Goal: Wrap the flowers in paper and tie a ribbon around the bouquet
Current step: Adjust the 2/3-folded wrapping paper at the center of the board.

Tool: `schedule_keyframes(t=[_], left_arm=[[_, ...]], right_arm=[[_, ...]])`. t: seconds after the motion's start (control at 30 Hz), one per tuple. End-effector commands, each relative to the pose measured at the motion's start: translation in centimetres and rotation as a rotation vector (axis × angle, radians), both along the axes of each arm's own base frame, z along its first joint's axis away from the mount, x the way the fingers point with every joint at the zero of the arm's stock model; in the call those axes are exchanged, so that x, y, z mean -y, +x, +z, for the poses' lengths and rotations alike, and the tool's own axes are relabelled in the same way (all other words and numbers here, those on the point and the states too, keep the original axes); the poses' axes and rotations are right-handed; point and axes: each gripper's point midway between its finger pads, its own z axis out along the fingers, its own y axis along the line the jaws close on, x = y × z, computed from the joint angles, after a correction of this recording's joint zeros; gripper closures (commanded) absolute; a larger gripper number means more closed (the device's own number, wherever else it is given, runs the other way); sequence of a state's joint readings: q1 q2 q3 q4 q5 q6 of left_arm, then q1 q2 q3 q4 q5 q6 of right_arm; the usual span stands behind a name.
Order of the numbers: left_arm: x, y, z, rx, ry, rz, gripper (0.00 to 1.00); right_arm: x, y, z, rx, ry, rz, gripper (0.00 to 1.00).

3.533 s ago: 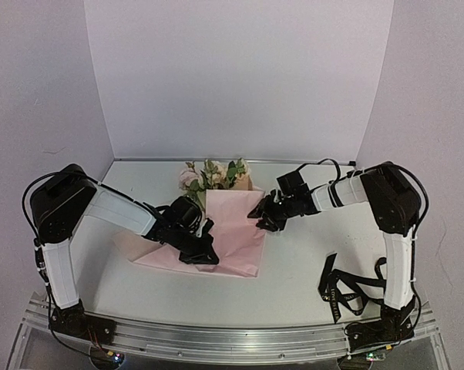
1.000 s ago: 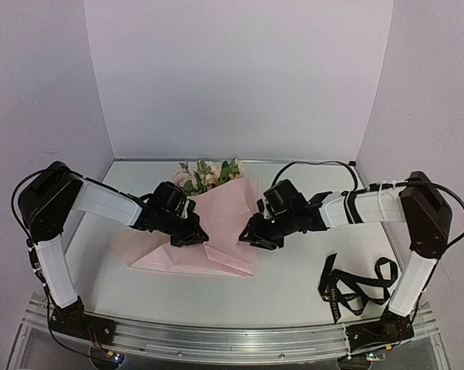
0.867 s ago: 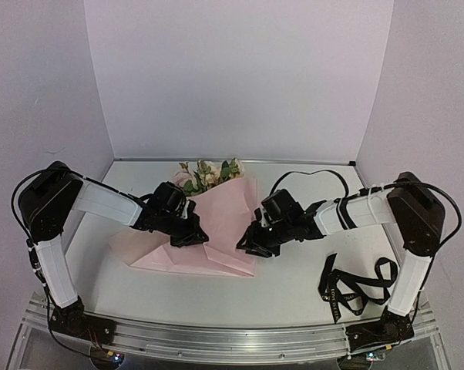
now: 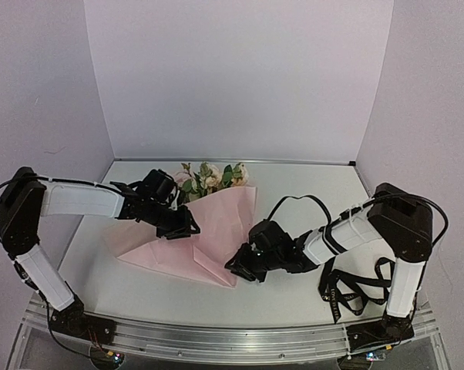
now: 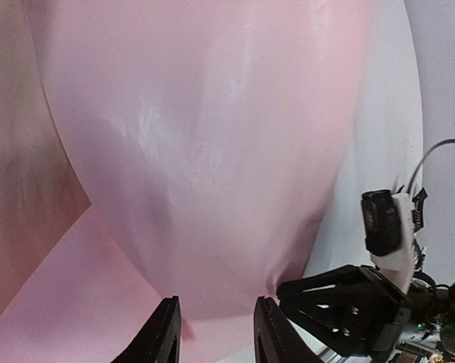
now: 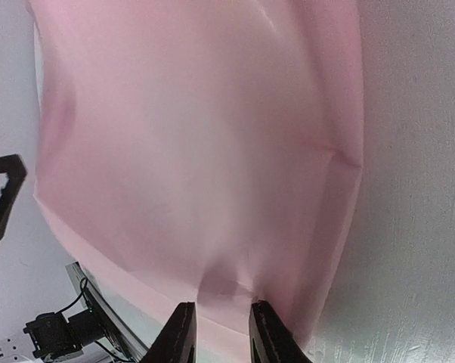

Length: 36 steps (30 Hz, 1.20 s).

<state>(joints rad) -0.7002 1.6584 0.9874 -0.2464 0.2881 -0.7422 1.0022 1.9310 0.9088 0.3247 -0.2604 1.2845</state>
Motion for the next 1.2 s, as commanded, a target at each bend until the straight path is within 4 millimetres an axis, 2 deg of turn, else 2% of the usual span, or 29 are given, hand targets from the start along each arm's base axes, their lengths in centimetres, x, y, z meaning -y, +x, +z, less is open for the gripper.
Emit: schedule_keyframes(t=[0.0, 0.13, 0.23, 0.33, 0.5, 0.6, 0.67, 0.77, 0.83, 0.9, 0.97, 1.03, 1.07, 1.17], left_arm=[[0.1, -1.1, 5.0, 0.086, -0.044, -0.051, 0.65], [3.2, -3.3, 5.0, 0.061, -0.118, -0.126, 0.73], [4.9, -4.3, 2.9, 0.008, -0.161, -0.148, 0.81], [4.8, -4.8, -0.8, -0.062, -0.151, -0.134, 0.86], [4.2, -5.6, -5.3, -0.148, -0.118, -0.118, 0.91], [3.1, -5.7, -7.5, -0.191, -0.078, -0.094, 0.94], [2.3, -5.8, -8.5, -0.213, -0.052, -0.082, 0.96], [1.6, -6.0, -9.2, -0.233, -0.024, -0.081, 0.96], [1.2, -6.3, -9.5, -0.248, -0.007, -0.085, 0.96], [1.0, -6.3, -9.7, -0.256, 0.005, -0.088, 0.96], [0.9, -6.3, -9.7, -0.263, 0.009, -0.092, 0.97], [0.8, -6.2, -9.7, -0.268, 0.016, -0.093, 0.97], [0.8, -6.1, -9.6, -0.266, 0.019, -0.095, 0.97], [0.9, -5.8, -9.6, -0.271, 0.023, -0.094, 0.97]], right_arm=[[0.9, -1.2, -2.9, -0.041, -0.096, -0.055, 0.74], [0.4, -1.8, -2.8, -0.034, -0.105, -0.049, 0.74], [0.4, -1.7, -2.4, -0.023, -0.102, -0.056, 0.74], [0.8, -1.4, -1.7, 0.004, -0.108, -0.070, 0.74], [0.8, -1.0, -0.7, 0.038, -0.117, -0.060, 0.73], [1.0, -0.8, 0.0, 0.065, -0.126, -0.041, 0.71], [1.9, -0.1, 0.9, 0.089, -0.133, -0.036, 0.66], [4.0, 2.7, 3.2, 0.130, -0.128, -0.043, 0.54], [6.4, 5.6, 4.4, 0.147, -0.147, -0.061, 0.45], [7.8, 8.4, 5.6, 0.158, -0.137, -0.069, 0.37], [8.5, 11.8, 7.0, 0.193, -0.118, -0.073, 0.34], [9.0, 14.6, 6.7, 0.176, -0.113, -0.061, 0.34], [8.7, 16.2, 7.1, 0.184, -0.094, -0.060, 0.34], [8.7, 20.2, 6.4, 0.183, -0.069, -0.074, 0.35]])
